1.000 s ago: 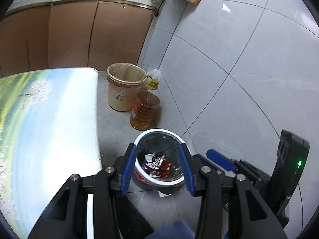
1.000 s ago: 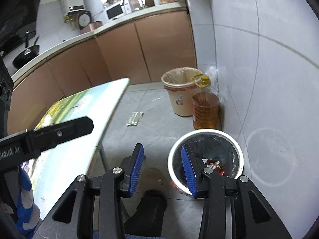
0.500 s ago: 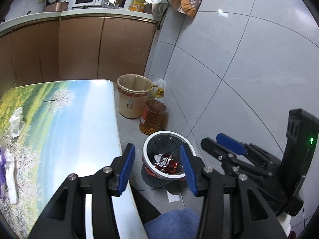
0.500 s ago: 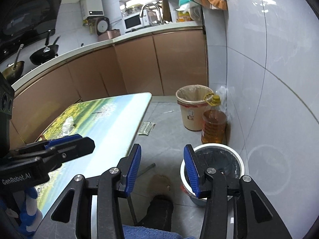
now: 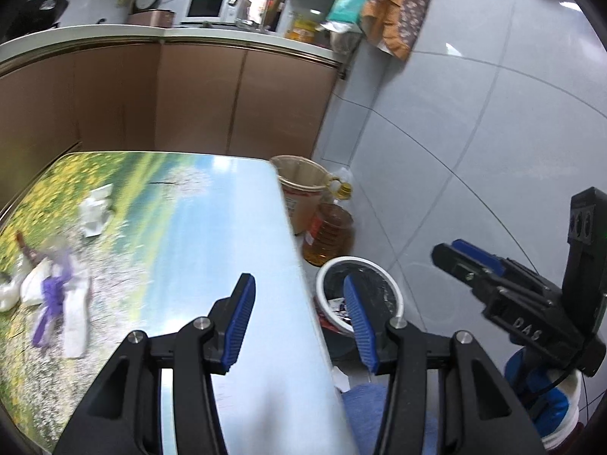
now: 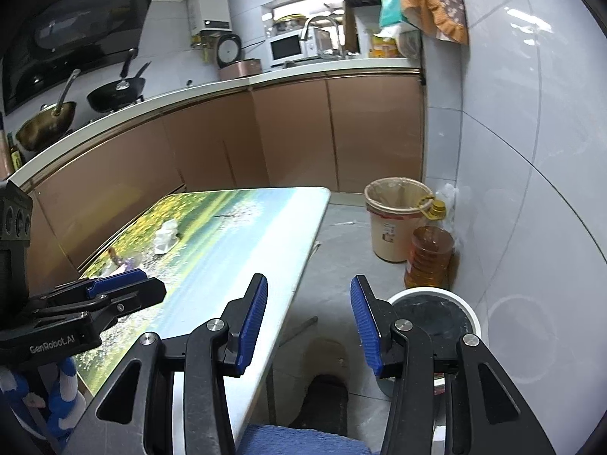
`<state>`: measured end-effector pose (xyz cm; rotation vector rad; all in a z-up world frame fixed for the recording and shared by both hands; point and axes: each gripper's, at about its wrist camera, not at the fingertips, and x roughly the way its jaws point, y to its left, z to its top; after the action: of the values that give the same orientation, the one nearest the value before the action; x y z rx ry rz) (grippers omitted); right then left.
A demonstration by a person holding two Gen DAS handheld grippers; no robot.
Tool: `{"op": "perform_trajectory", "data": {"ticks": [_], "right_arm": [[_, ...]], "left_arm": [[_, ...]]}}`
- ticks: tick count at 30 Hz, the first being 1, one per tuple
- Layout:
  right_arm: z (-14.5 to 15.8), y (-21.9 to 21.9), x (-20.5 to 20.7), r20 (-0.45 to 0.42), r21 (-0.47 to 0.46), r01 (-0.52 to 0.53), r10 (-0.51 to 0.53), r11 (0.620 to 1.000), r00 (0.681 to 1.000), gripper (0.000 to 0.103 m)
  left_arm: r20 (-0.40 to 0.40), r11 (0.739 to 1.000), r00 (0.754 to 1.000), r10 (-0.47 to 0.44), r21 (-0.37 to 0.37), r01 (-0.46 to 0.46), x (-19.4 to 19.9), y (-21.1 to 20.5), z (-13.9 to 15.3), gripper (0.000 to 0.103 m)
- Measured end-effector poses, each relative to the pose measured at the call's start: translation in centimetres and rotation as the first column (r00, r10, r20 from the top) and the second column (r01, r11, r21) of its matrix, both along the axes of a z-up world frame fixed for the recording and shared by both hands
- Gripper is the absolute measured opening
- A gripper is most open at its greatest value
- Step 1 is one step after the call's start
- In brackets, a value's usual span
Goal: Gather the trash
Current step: 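Move both open grippers back over the trash on the table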
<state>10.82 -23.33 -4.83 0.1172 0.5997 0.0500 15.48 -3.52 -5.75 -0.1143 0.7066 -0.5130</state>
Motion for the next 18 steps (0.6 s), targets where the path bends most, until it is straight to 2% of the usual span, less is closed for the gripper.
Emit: {"op": "perform_trajectory", "data": {"ticks": [5, 12, 16, 18], "right_arm": [[0.1, 2.6, 0.9, -0.018, -0.012, -0.057, 0.056, 0.998, 0.998, 0.046], [-0.7, 7.4, 3.1, -0.07, 0.0, -0.183, 0.182, 0.983, 0.981, 0.047], [-1.8, 11.3, 5.2, -0.109, 0.029, -0.282, 0.283, 0.959, 0.953, 0.048], [-2.4, 13.0, 6.1, -0.128, 0.041, -0.319, 0.321, 0.947, 0.938, 0.048]], "left_arm": [[-0.007, 0.998, 0.998, 0.067, -0.011, -0.067, 0.5, 5.1, -1.0, 0.047], [-0.035, 0.986, 0.985, 0.167, 0.023, -0.166, 2.1, 13.8, -2.5, 0.047], [-0.042, 0.977, 0.979, 0.2, 0.086, -0.195, 3.5, 18.7, -3.3, 0.047], [-0.028, 0.971, 0.982, 0.188, 0.157, -0.181, 4.1, 20.5, -3.5, 0.047]]}}
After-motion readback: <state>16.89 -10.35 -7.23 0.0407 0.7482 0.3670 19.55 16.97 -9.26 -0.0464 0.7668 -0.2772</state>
